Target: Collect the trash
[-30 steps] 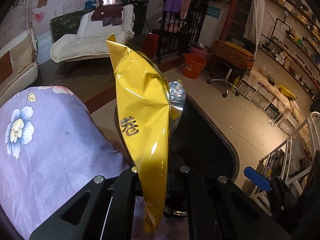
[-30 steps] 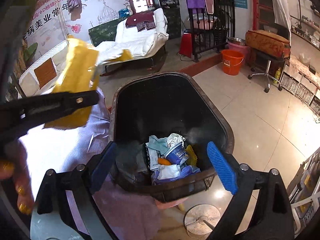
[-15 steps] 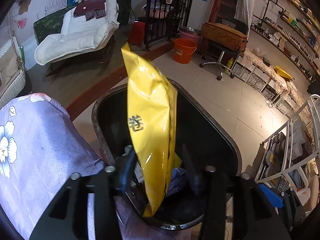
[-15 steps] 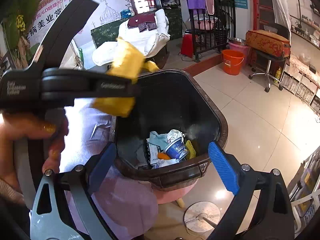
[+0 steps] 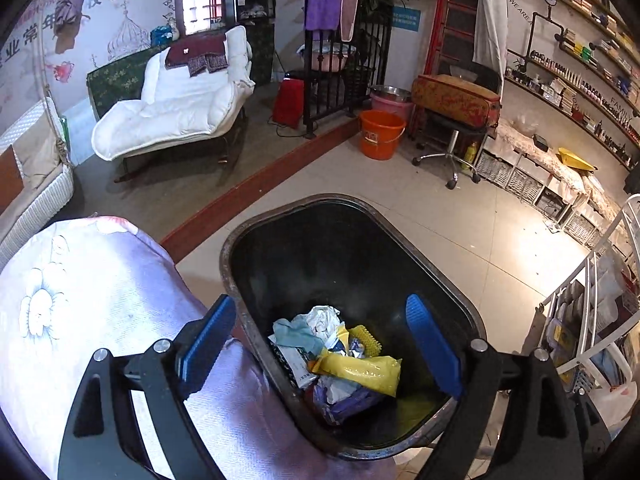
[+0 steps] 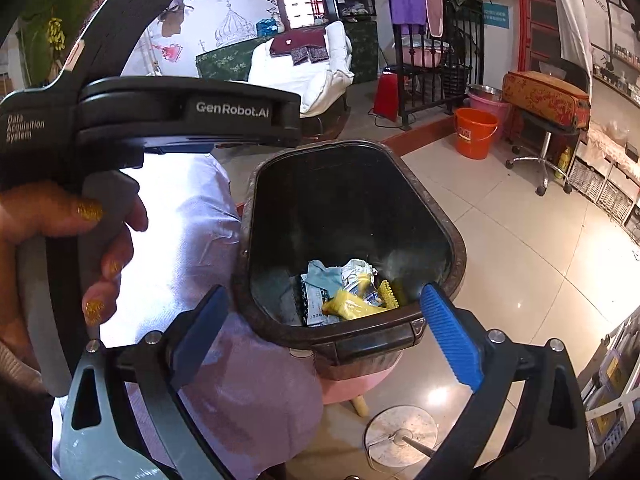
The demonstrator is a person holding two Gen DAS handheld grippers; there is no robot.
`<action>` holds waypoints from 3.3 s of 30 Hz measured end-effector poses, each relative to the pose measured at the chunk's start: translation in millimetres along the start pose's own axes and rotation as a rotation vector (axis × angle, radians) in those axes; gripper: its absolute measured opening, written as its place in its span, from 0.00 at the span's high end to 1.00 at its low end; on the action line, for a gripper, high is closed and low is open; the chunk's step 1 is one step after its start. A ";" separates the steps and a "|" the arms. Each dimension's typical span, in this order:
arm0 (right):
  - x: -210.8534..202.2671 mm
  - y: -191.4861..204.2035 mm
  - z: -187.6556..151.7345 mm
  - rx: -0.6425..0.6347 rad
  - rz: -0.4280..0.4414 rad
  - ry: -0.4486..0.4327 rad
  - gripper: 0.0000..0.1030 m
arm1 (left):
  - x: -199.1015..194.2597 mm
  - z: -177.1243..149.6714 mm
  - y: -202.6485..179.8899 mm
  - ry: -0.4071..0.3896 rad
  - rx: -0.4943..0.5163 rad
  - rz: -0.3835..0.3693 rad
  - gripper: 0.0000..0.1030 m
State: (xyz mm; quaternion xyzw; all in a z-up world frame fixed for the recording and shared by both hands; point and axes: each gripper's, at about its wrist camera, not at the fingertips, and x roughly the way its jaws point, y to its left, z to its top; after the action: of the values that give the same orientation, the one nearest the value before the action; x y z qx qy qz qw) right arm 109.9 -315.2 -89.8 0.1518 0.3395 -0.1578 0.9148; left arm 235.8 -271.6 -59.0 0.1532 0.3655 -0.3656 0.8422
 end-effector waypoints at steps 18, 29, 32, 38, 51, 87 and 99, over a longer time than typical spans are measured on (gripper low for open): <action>-51.4 32.9 -4.6 -0.128 0.142 -0.236 0.05 | -153.8 -124.2 50.5 -0.259 -0.248 0.513 0.05; -105.6 82.4 -23.8 -0.270 0.309 -0.341 0.05 | -255.8 -194.2 57.2 -0.436 -0.552 0.683 0.05; -116.5 94.8 -30.6 -0.311 0.301 -0.363 0.05 | -263.5 -201.2 44.0 -0.448 -0.519 0.699 0.05; -134.1 96.8 -36.3 -0.321 0.292 -0.402 0.05 | -263.9 -208.6 31.5 -0.446 -0.486 0.679 0.05; -135.8 92.4 -36.1 -0.309 0.274 -0.391 0.05 | -261.8 -214.4 24.4 -0.446 -0.458 0.669 0.05; -120.6 93.2 -37.7 -0.299 0.261 -0.357 0.05 | -258.8 -215.4 31.5 -0.437 -0.458 0.656 0.05; -109.3 92.4 -37.3 -0.305 0.252 -0.332 0.05 | -252.3 -217.0 42.5 -0.411 -0.482 0.646 0.05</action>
State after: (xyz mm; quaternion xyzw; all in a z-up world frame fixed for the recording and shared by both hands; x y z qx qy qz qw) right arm 46.1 -197.0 -27.9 0.0252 0.1828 -0.0125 0.9827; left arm 39.9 -1.4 -24.6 -0.0170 0.1987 -0.0114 0.9798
